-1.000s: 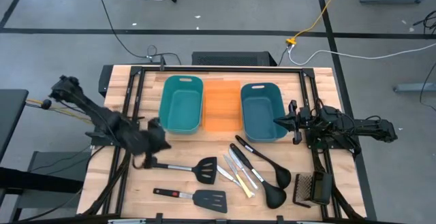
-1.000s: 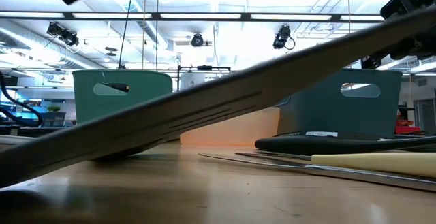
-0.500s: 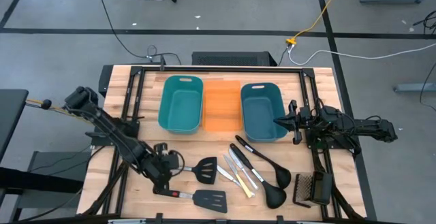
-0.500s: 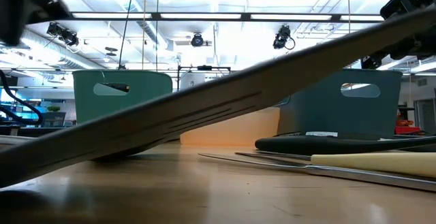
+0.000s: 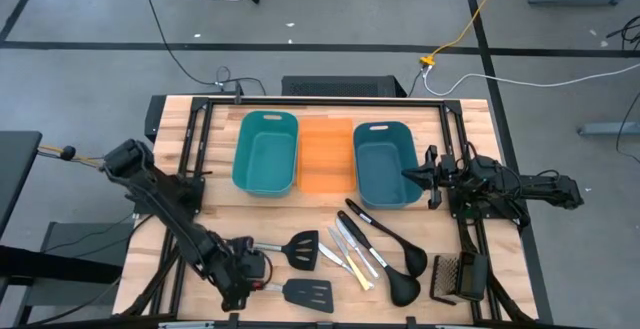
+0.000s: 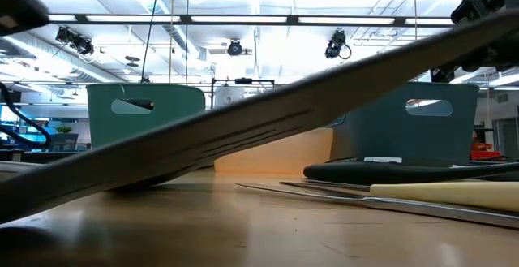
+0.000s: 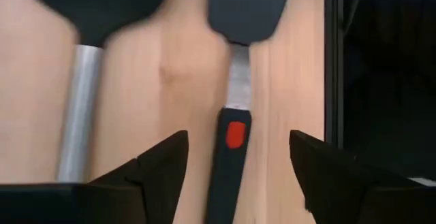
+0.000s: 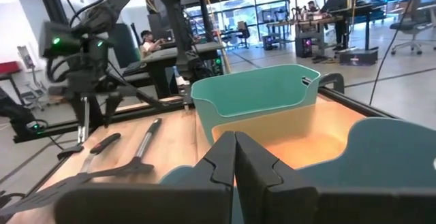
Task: Pick & Place Kitchen Items
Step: Put the bottom black spatula into the light green bin
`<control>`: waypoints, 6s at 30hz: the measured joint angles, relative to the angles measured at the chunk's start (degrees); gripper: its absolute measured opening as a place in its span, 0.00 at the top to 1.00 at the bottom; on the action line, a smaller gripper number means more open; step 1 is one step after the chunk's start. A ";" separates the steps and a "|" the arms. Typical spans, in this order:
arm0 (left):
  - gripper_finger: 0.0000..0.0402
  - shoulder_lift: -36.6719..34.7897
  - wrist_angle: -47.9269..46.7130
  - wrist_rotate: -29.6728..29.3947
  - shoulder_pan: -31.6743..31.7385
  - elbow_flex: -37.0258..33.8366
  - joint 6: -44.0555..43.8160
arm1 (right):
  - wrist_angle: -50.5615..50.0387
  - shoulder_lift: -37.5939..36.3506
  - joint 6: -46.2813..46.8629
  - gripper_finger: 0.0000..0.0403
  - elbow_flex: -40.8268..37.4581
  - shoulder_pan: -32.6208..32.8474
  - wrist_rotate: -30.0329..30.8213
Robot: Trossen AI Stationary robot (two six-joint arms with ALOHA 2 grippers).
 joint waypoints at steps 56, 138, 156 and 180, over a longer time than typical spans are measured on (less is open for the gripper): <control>0.72 2.04 -13.27 -14.57 -4.25 8.91 12.99 | 0.02 0.04 1.51 0.97 -0.02 -0.02 0.12; 0.72 -54.25 -24.91 -77.83 18.03 14.13 81.68 | 0.92 0.35 1.05 0.97 -0.07 -0.02 5.62; 0.72 -39.56 -36.15 -38.57 67.96 14.03 97.36 | 1.40 0.35 0.92 0.97 -0.07 0.00 8.59; 0.72 -32.76 -19.06 -30.90 76.51 -2.97 137.65 | 1.39 0.35 -3.56 0.97 -0.04 -0.02 8.62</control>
